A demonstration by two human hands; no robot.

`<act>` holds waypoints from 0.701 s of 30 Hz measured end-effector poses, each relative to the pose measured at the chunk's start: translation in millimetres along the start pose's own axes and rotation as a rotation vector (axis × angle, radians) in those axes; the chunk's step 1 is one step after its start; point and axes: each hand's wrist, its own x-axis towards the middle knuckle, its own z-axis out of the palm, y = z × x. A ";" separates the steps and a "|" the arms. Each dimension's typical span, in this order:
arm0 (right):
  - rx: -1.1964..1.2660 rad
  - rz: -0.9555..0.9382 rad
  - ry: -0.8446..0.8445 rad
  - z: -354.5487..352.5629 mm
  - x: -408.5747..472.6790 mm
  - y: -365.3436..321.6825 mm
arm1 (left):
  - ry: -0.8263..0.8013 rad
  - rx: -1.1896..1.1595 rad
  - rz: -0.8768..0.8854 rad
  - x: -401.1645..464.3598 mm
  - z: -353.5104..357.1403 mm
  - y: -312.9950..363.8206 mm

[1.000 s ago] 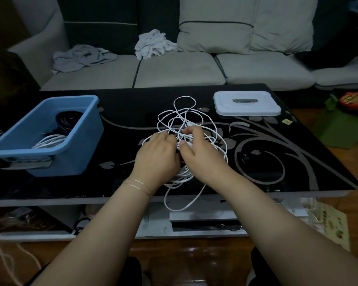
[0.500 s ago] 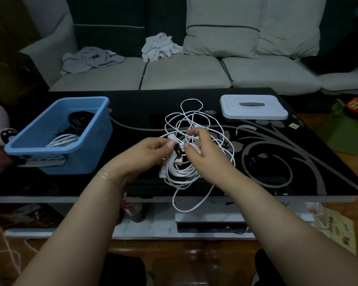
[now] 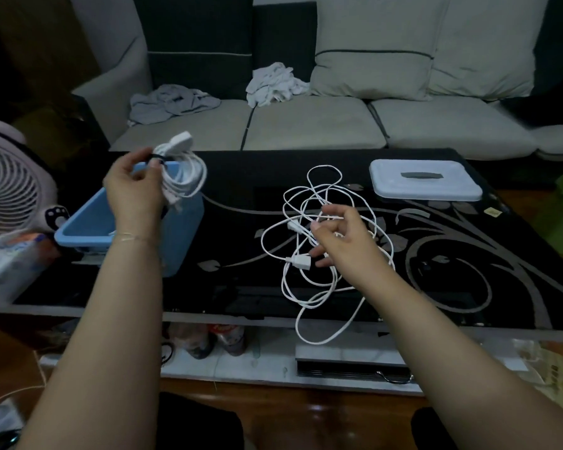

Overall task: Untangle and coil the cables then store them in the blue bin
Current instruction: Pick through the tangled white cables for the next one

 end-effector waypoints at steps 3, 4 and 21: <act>-0.039 0.003 -0.017 0.0 0.5 2.4 | 0.073 0.246 0.007 26.2 -16.3 -17.6; -0.050 0.011 -0.026 -0.2 0.8 3.7 | 0.079 0.327 -0.015 28.3 -19.7 -22.1; -0.441 0.085 -0.081 -11.8 9.6 33.4 | -0.258 1.043 -0.075 21.3 -17.6 -28.4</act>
